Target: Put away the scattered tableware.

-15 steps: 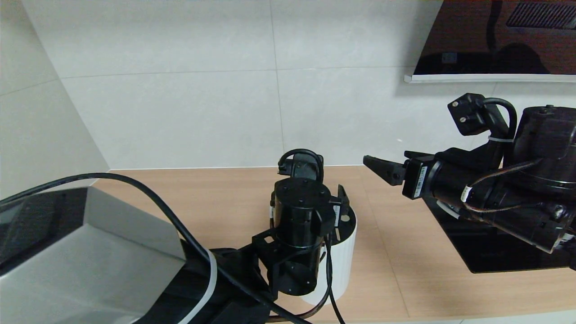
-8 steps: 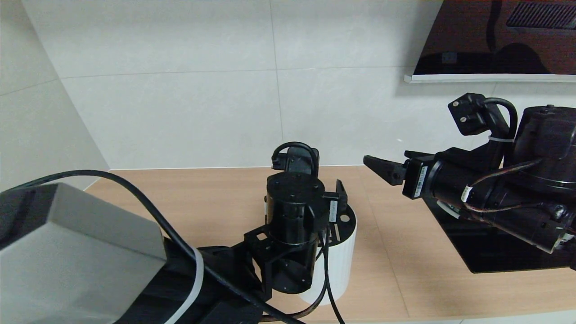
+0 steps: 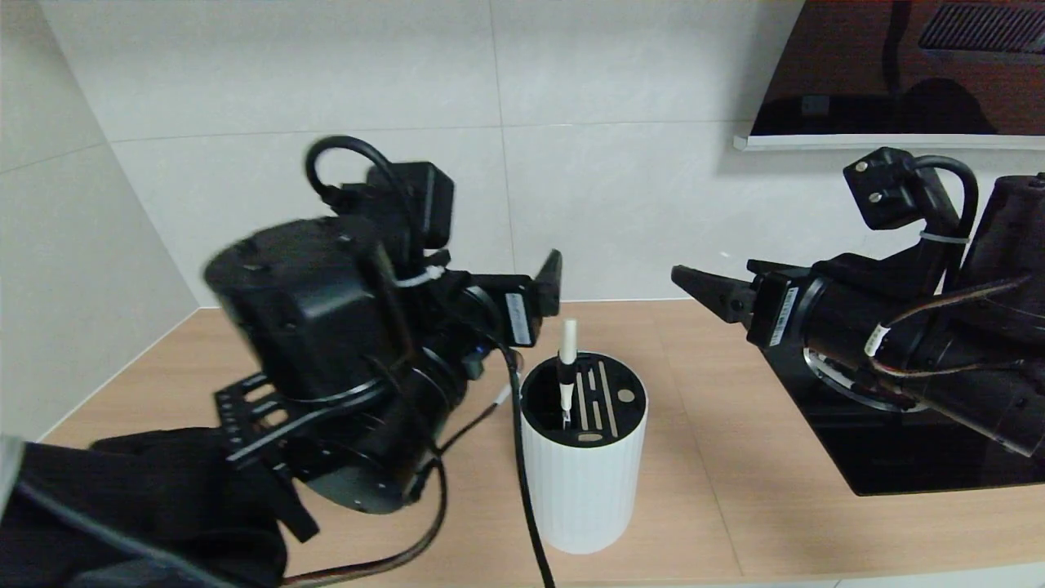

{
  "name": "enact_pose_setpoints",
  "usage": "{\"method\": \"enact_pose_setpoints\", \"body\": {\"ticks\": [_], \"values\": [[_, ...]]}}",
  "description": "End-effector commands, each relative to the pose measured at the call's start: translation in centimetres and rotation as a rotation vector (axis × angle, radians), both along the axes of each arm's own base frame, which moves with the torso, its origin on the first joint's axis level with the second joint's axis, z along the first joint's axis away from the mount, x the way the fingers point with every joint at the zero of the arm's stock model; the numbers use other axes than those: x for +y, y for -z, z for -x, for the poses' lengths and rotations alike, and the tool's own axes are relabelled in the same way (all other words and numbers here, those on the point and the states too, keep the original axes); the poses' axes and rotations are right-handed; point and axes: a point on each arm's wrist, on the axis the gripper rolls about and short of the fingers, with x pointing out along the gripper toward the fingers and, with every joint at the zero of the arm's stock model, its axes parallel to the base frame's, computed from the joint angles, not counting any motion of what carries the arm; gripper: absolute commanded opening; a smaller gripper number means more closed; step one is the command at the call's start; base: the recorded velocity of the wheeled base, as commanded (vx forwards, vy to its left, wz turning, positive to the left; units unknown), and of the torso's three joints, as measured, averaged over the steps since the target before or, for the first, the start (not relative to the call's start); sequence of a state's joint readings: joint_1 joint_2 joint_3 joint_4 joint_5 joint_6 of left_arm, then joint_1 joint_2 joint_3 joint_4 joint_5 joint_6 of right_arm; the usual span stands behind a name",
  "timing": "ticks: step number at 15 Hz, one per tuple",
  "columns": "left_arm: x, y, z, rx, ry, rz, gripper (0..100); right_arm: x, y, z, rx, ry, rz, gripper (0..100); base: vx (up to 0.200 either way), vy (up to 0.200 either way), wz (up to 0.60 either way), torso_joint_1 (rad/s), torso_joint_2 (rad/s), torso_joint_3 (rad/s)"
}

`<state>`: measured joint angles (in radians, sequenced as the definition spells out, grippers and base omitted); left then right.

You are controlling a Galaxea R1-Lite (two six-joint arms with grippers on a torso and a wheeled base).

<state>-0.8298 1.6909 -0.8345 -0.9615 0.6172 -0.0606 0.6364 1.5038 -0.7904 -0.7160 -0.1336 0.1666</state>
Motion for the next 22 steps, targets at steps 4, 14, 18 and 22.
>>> {"method": "enact_pose_setpoints", "body": {"ticks": [4, 14, 18, 22], "values": [[12.7, -4.1, 3.9, -0.158, -0.190, 0.072, 100, -6.1, -2.2, 4.1, -0.099, 0.131, -0.065, 100, 0.000, 0.000, 0.00, 0.000, 0.00, 0.000], [22.4, -1.2, 20.6, -0.142, -0.392, 0.008, 100, -15.2, 1.7, 19.6, -0.238, 0.371, -0.081, 100, 0.000, 0.000, 0.00, 0.000, 0.00, 0.000], [23.3, 1.6, 25.0, -0.166, -0.427, -0.001, 100, -16.0, 4.3, 24.2, -0.295, 0.444, -0.048, 100, 0.000, 0.000, 0.00, 0.000, 0.00, 0.000], [23.5, 4.1, 27.4, -0.162, -0.433, -0.008, 100, -15.8, 7.0, 26.5, -0.305, 0.497, 0.020, 100, 0.000, 0.000, 0.00, 0.000, 0.00, 0.000]]}}
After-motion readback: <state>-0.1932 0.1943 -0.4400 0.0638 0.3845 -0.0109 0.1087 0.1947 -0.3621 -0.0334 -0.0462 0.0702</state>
